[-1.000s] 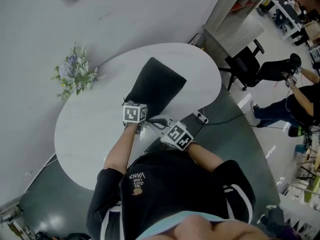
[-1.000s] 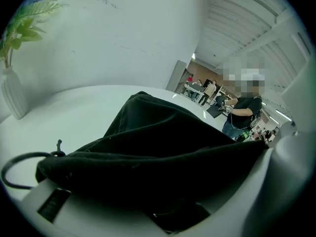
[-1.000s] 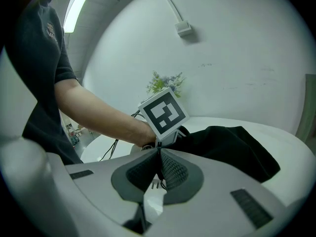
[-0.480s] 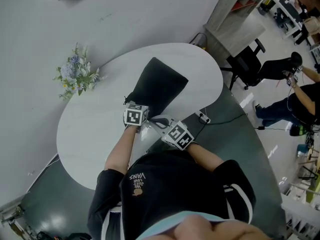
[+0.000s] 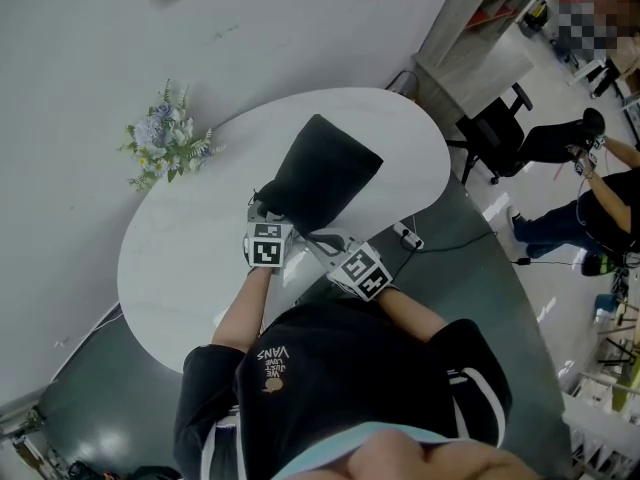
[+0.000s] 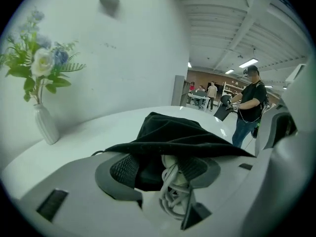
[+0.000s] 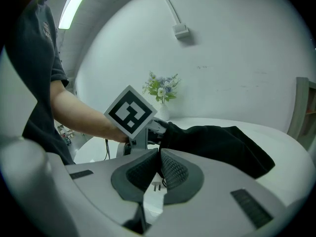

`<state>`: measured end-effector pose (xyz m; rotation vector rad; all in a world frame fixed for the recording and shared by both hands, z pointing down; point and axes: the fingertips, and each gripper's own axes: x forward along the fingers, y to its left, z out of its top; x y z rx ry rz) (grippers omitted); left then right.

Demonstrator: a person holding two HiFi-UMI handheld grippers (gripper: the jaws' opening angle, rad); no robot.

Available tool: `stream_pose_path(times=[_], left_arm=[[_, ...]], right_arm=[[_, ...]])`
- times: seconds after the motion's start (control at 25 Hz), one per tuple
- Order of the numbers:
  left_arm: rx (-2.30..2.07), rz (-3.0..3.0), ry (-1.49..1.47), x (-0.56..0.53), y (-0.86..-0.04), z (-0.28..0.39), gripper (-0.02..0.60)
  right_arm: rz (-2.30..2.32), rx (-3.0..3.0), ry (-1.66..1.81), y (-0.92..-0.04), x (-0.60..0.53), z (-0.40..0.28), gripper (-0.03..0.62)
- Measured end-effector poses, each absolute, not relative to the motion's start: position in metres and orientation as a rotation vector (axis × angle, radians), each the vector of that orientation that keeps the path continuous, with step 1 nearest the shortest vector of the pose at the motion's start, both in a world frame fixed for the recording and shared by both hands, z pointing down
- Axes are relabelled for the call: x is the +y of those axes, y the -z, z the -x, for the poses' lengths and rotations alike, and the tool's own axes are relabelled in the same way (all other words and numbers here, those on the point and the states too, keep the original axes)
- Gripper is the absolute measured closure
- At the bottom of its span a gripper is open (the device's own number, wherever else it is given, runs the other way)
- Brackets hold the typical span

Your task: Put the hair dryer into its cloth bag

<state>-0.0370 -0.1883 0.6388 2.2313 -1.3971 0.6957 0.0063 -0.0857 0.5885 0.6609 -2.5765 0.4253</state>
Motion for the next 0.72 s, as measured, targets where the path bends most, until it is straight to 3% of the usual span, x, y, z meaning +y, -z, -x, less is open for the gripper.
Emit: stream_pose_path(times=[0.72], left_arm=[[-1.52, -2.107, -0.646, -0.101, -0.637, 0.118, 0.327]], right_arm=[[-0.864, -2.485, -0.368, -0.597, -0.063, 0.01, 0.542]])
